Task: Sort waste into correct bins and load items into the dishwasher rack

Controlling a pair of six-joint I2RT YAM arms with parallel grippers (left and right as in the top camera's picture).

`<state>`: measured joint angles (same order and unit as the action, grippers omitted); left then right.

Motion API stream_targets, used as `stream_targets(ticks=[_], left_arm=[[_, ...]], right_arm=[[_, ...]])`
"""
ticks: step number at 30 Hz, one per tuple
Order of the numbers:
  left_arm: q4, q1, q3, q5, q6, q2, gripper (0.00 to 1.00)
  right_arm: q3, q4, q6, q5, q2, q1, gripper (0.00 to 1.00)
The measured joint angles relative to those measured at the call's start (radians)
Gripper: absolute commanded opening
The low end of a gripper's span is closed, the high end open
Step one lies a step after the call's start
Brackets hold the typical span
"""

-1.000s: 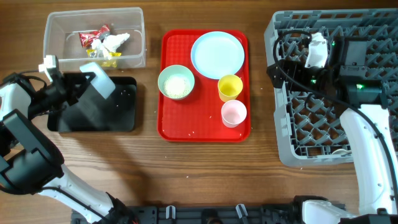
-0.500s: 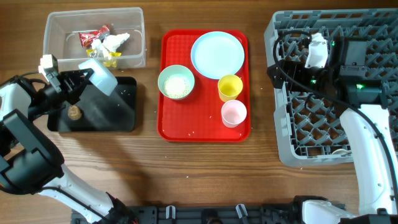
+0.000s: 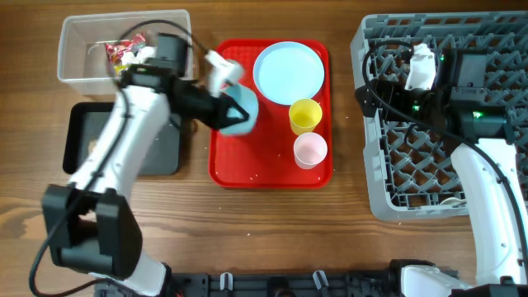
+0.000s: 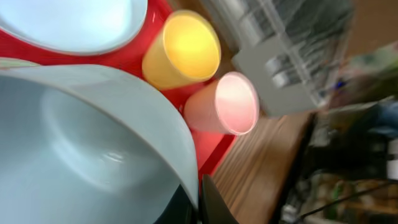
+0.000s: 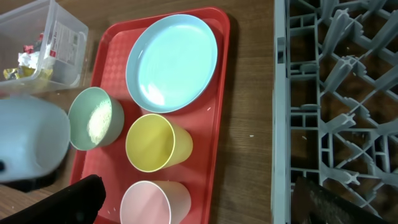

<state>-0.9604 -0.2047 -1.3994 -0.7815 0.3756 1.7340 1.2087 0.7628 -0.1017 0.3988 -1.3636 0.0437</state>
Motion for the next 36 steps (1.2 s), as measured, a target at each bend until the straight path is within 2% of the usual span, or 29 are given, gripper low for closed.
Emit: stream_targets(ticks=[1,3,6,9,11,12,13,15,17,19,21,23,25,27,29,32,33,35,36], left_arm=[[0.0,-0.023,0.0,0.025,-0.019,0.0,0.04],[-0.024,-0.191,0.0,0.218,-0.066,0.001,0.04],[-0.013,-0.343,0.0,0.37,-0.12,0.014,0.04],[0.001,-0.411,-0.001,0.512,-0.18,0.089,0.04],[0.001,-0.417,-0.001,0.542,-0.195,0.153,0.04],[0.001,-0.417,-0.001,0.552,-0.198,0.176,0.1],[0.0,-0.417,-0.001,0.56,-0.199,0.195,0.32],[-0.008,-0.418,-0.001,0.566,-0.202,0.208,0.62],[-0.023,-0.423,-0.001,0.573,-0.21,0.216,0.71],[-0.073,-0.43,-0.01,0.575,-0.212,0.217,0.73],[-0.147,-0.432,-0.071,0.575,-0.213,0.217,0.84],[-0.133,-0.429,-0.147,0.594,-0.217,0.21,0.88],[-0.012,-0.406,-0.199,0.651,-0.23,0.188,0.85],[0.14,-0.347,-0.215,0.704,-0.257,0.183,0.74],[0.24,-0.277,-0.218,0.733,-0.292,0.211,0.68],[0.274,-0.214,-0.219,0.756,-0.315,0.315,0.61],[0.273,-0.212,-0.219,0.758,-0.319,0.347,0.56],[0.272,-0.215,-0.219,0.758,-0.326,0.381,0.34],[0.269,-0.215,-0.219,0.758,-0.333,0.386,0.28]], right_arm=[[0.0,0.0,0.0,0.0,0.0,0.0,1.0],[0.0,0.0,0.0,0.0,0.0,0.0,1.0],[0.0,0.001,0.0,0.0,0.0,0.0,1.0],[0.0,0.001,0.0,0.0,0.0,0.0,1.0],[0.0,0.001,0.0,0.0,0.0,0.0,1.0],[0.0,0.001,0.0,0.0,0.0,0.0,1.0],[0.0,0.001,0.0,0.0,0.0,0.0,1.0],[0.0,0.001,0.0,0.0,0.0,0.0,1.0],[0.0,0.001,0.0,0.0,0.0,0.0,1.0],[0.0,0.001,0.0,0.0,0.0,0.0,1.0],[0.0,0.002,0.0,0.0,0.0,0.0,1.0],[0.0,0.001,0.0,0.0,0.0,0.0,1.0],[0.0,0.0,0.0,0.0,0.0,0.0,1.0],[0.0,0.002,0.0,0.0,0.0,0.0,1.0],[0.0,0.004,0.0,0.0,0.0,0.0,1.0],[0.0,0.008,0.0,0.0,-0.001,0.0,1.0],[0.0,0.008,0.0,0.0,-0.001,0.0,1.0],[0.0,0.008,0.0,0.0,-0.001,0.0,1.0],[0.0,0.008,0.0,0.0,-0.001,0.0,1.0]])
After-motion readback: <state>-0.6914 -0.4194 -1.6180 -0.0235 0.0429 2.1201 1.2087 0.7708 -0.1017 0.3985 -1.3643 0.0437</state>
